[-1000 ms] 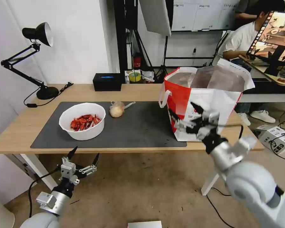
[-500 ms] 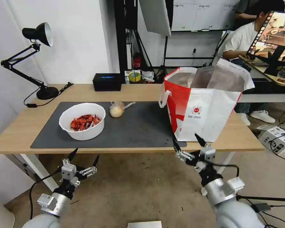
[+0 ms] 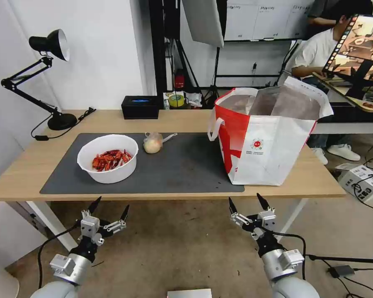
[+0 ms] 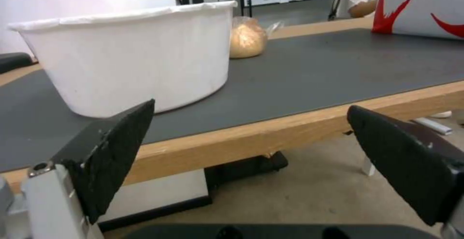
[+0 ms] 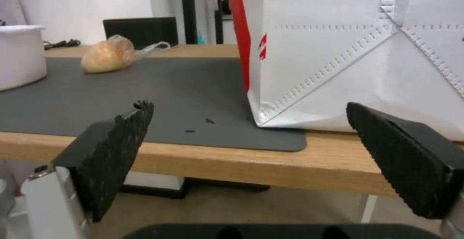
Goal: Pick up the trash from the table and place it into the takeout bag.
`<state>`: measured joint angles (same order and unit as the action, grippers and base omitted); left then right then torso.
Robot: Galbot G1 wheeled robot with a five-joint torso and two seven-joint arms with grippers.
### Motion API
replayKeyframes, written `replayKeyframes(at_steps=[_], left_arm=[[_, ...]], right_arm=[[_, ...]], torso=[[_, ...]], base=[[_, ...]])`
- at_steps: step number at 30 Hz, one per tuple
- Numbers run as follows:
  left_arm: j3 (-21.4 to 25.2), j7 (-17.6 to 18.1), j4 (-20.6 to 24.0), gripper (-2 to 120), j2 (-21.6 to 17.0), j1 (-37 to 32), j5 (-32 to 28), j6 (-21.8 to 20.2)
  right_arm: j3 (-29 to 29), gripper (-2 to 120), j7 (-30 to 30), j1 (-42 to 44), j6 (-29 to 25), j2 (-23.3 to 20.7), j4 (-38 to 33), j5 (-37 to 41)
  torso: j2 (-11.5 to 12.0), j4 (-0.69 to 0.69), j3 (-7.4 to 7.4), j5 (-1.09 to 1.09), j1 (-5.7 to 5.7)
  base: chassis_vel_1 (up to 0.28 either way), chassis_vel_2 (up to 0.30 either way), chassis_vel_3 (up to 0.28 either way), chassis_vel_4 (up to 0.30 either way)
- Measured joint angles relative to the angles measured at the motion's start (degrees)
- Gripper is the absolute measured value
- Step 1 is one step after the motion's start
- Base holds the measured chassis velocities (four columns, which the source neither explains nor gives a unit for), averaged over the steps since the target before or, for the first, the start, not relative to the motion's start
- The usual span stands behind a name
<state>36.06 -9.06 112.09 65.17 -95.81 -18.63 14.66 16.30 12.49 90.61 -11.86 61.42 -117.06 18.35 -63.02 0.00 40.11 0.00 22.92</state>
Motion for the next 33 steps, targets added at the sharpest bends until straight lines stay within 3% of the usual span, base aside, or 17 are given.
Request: replayKeyframes(at_steps=[17, 33], left_arm=[[0.3, 0.0, 0.02, 100, -0.22, 0.03, -0.16, 0.1], [0.81, -0.02, 0.23, 100, -0.18, -0.05, -0.35, 0.14]], right_arm=[[-2.99, 100, 0.1, -2.64, 1.31, -0.03, -1.41, -0.37], [-15.06, 100, 1.58, -20.03, 8.55, -2.46, 0.55, 2.95]], torso=[[0.0, 0.0, 0.0, 0.0, 0.0], [0.0, -0.01, 0.0, 0.0, 0.0]], base=[[0.0, 0.0, 0.0, 0.0], [0.0, 0.0, 0.0, 0.0]])
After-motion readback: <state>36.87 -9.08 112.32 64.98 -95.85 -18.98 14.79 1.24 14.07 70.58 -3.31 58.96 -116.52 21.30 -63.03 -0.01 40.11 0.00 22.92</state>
